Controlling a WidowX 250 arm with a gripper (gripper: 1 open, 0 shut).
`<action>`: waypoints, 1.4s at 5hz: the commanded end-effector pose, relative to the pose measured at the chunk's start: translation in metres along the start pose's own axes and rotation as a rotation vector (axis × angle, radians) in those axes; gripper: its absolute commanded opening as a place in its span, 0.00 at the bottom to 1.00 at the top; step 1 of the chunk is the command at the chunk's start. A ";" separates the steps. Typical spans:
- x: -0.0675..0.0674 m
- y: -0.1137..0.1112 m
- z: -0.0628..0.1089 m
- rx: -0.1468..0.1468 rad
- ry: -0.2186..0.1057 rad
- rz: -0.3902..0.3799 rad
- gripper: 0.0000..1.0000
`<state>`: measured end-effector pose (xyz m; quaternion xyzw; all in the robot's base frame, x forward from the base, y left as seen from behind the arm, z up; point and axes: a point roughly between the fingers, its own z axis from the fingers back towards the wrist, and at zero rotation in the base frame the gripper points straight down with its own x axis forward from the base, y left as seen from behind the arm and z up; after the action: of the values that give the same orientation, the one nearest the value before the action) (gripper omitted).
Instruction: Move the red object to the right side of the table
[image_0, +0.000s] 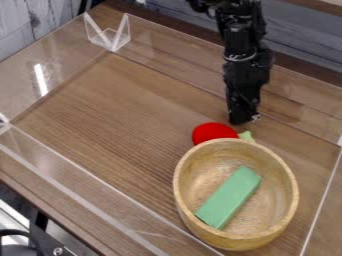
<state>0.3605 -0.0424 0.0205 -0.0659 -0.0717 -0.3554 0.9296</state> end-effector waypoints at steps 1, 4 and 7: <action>0.007 0.005 0.024 0.047 -0.057 0.005 0.00; 0.005 0.006 0.025 0.051 -0.065 0.031 0.00; 0.007 0.019 0.043 0.111 -0.097 0.121 0.00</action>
<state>0.3619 -0.0286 0.0265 -0.0529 -0.0795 -0.2906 0.9521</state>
